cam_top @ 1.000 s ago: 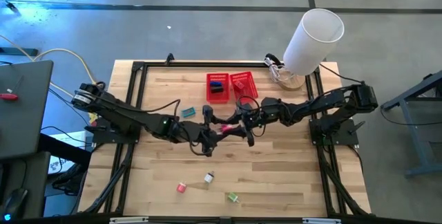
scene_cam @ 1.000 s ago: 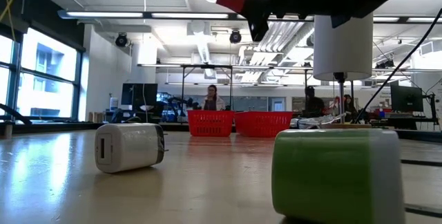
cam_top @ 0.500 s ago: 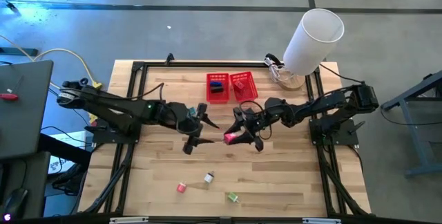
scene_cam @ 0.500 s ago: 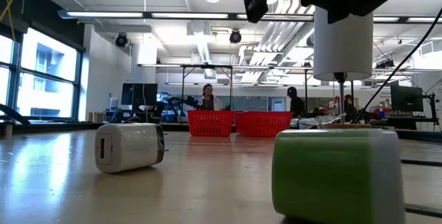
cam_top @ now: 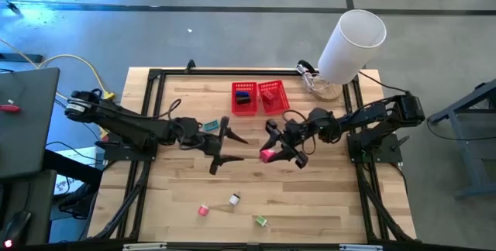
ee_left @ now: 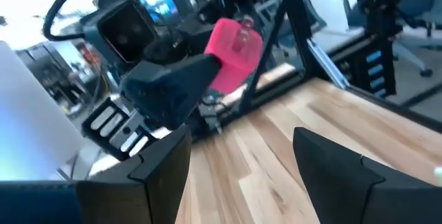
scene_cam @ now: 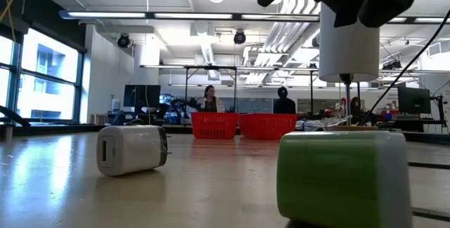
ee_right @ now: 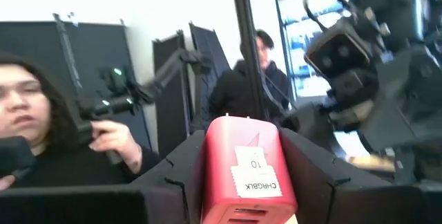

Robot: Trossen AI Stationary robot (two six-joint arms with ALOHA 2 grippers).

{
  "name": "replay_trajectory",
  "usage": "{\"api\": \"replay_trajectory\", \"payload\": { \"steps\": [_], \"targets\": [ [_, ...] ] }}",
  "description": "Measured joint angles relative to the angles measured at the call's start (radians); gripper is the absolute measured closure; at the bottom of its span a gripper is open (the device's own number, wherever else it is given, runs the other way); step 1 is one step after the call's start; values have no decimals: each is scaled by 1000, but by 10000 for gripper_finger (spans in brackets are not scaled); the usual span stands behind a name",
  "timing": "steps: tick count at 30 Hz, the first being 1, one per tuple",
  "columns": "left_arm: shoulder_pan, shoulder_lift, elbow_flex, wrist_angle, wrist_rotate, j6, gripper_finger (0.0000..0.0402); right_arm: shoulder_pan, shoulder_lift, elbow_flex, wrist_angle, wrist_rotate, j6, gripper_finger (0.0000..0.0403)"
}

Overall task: Pick & Place Office items
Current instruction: Put the pink charger adapter into the right red bin

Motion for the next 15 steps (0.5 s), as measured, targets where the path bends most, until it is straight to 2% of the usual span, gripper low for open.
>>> {"api": "replay_trajectory", "payload": {
  "steps": [3, 12, 15],
  "targets": [
    [8, 23, -10, 51, 0, -9, 156, 0, 0, -12, 50, -4, 6, 258],
    [4, 107, -11, 143, -2, -39, 156, 0, 0, -16, 49, 27, -17, 258],
    [-15, 123, -11, 195, -38, -38, 156, -5, 0, -16, 51, 34, -39, 258]
  ]
}}
